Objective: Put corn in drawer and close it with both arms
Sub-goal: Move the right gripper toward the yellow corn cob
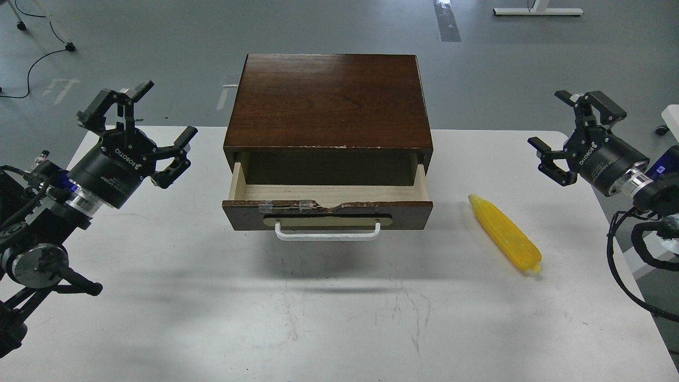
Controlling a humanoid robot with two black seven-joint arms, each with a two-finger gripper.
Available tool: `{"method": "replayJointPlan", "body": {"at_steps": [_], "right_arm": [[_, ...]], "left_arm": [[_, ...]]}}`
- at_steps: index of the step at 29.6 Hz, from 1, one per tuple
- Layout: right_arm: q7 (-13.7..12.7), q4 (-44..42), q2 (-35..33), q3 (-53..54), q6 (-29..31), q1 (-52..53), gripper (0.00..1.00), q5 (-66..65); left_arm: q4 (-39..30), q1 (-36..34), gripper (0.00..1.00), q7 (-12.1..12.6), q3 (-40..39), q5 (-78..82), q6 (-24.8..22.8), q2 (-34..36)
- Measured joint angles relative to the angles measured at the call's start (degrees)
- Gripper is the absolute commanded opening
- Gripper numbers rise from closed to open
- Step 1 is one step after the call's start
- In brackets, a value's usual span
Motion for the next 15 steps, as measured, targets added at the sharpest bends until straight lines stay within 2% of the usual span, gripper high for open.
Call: {"method": "replayJointPlan", "body": {"at_steps": [10,15], "right_arm": [[0.0,0.1,0.0,0.0,0.0,-0.1,1.00,0.0],[0.0,0.2,0.4,-0.1,0.0,-0.2,1.00,-0.3]], "left_arm": [[-0.2,0.1,1.00,0.6,0.0,0.1,0.0,0.1],[0.4,-0.7,1.00,0.0,-0.4,0.1,0.0,0.5]]}}
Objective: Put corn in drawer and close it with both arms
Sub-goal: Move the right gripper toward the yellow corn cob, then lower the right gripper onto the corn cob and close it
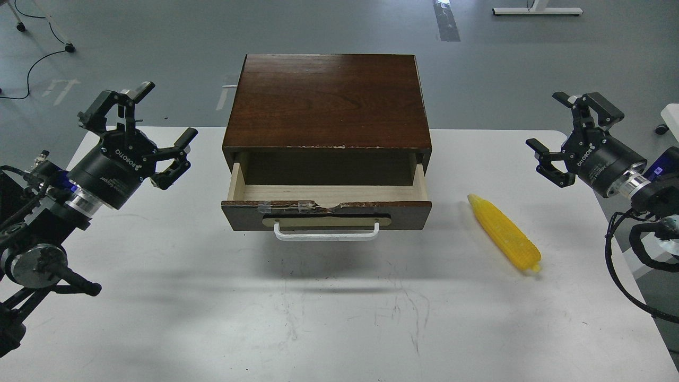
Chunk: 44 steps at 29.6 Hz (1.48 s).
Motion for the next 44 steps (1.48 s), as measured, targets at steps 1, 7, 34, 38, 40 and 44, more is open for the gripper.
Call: {"method": "replayJointPlan", "body": {"at_steps": [1,7,34,38,40,44], "right_arm": [[0.0,0.1,0.0,0.0,0.0,0.0,1.00,-0.1],[0.0,0.5,-0.4,-0.2,0.0,0.3,1.00,-1.4],[0.0,2.7,-3.1,-17.7,-11.8,11.9,1.00,-75.6],[0.0,1.6,-0.5,-20.7,-13.2,11.8,1.00,-75.9],[0.0,0.8,0.5,-21.8,-13.9,11.8,0.99,-75.9],[0.0,0.0,2.2,-23.5,-14.3,11.8,0.95,-75.9]], "left_arm": [[0.0,-0.1,1.00,0.0,-0.4,0.0,0.0,0.0],[-0.1,-0.4,1.00,0.0,-1.4,0.2,0.0,0.0],[-0.8,0.0,1.00,-1.0,-1.3,0.7,0.0,-1.0],[-0.8,0.0,1.00,-0.9,-1.2,0.8,0.0,-1.3],[-0.8,0.0,1.00,-0.9,-1.1,0.8,0.0,-1.3],[-0.8,0.0,1.00,-0.9,-1.1,0.8,0.0,-1.3]]}}
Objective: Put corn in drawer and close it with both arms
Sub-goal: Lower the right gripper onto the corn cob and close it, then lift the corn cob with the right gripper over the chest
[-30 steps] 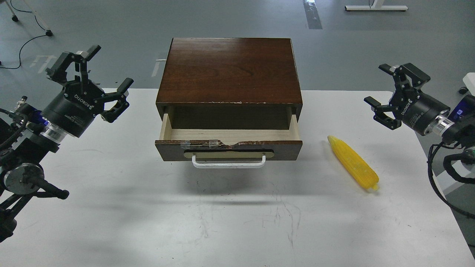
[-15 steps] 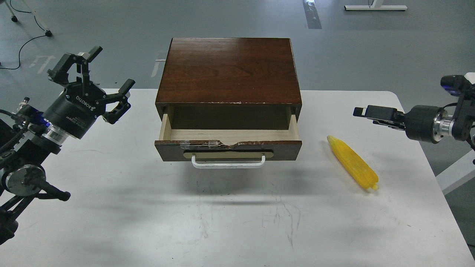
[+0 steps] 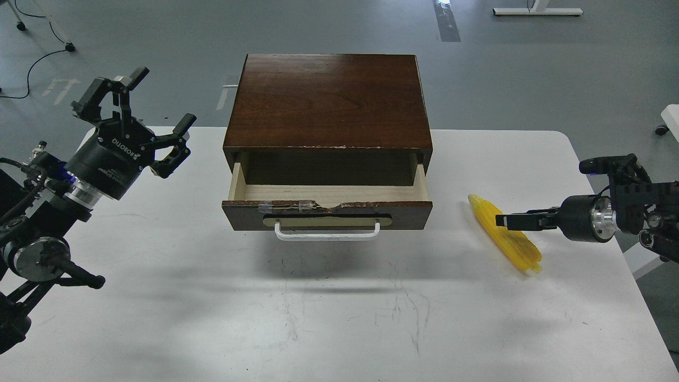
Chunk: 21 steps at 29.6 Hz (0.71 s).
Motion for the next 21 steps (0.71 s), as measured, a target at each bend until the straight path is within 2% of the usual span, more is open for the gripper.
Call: {"method": "replayJointPlan", "body": {"at_steps": [2,3,5,6,7,8,9,12,17,21], "right_arm": [[0.0,-0.1,0.5,-0.9,-0.1,0.0,0.89,0.0],[0.0,-0.1,0.7,-1.6,-0.1,-0.1,0.78,0.0],[0.0,-0.1,0.8,-2.7,-0.3,-0.2,0.64,0.0],[0.0,-0.1,0.9,-3.1,-0.4,-0.2,0.45,0.0],[0.0,0.0,0.9,-3.6,-0.5,-0.3,0.37,0.0],[0.0,0.0,0.9,-3.9,-0.6,-0.3,0.17,0.0],[0.0,0.1,0.9,-4.3,-0.7,-0.3,0.08,0.0],[0.0,0.3,0.7,-5.1,-1.4,-0.3,0.00,0.0],[0.0,1.8,-0.2,-5.2,-4.4,0.9,0.00,0.1],[0.0,4.9,-2.4,-5.0,-6.0,6.8,0.00,0.7]], "left_arm": [[0.0,0.0,1.00,0.0,0.0,0.0,0.0,0.0],[0.0,0.0,1.00,0.0,0.0,0.0,0.0,0.0],[0.0,0.0,1.00,0.0,-0.1,0.0,0.0,0.0],[0.0,0.0,1.00,0.0,-0.1,0.0,0.0,0.0],[0.0,0.1,1.00,0.0,-0.1,0.0,0.0,0.0],[0.0,0.1,1.00,0.0,-0.1,0.0,0.0,0.0],[0.0,0.1,1.00,0.0,-0.1,0.0,0.0,0.0],[0.0,0.2,1.00,0.1,-0.1,0.0,0.0,0.0],[0.0,0.2,1.00,0.1,0.0,0.2,0.0,0.0],[-0.1,0.2,1.00,0.1,0.1,0.1,0.0,0.0]]}}
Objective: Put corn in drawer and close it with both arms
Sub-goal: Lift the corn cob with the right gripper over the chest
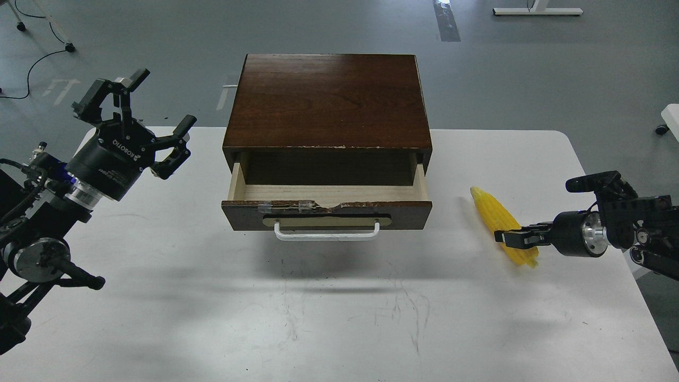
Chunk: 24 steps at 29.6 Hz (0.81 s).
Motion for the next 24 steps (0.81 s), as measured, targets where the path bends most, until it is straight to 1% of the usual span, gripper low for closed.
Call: {"method": "replayJointPlan", "body": {"at_steps": [5,10,13,17,20,24], "right_arm": [[0.0,3.3,-1.9,0.0,-0.1,11.8,0.00,1.0],[0.0,7.6,-0.5,-1.6,0.6,24.9,0.00,4.5],[0.0,11.0,3.9,-6.1,0.7,33.6,0.00,7.1],[0.0,14.5,10.5,-11.7,0.6,41.6,0.00,9.3],[0.0,16.4,15.5,-13.7,0.4,44.6,0.00,9.5],[0.0,17.0,21.6,-16.5,0.0,46.0,0.00,8.0]], "left_arm": [[0.0,0.0,1.00,0.0,0.1,0.0,0.0,0.0],[-0.8,0.0,1.00,0.0,0.2,0.0,0.0,-0.2],[-0.9,0.0,1.00,0.0,0.2,0.0,0.0,-0.2],[-0.9,0.0,1.00,0.0,0.0,0.0,0.0,-0.1],[-0.9,0.0,1.00,0.0,0.0,0.0,0.0,-0.1],[-1.3,0.2,1.00,0.0,0.0,0.0,0.0,-0.1]]}}
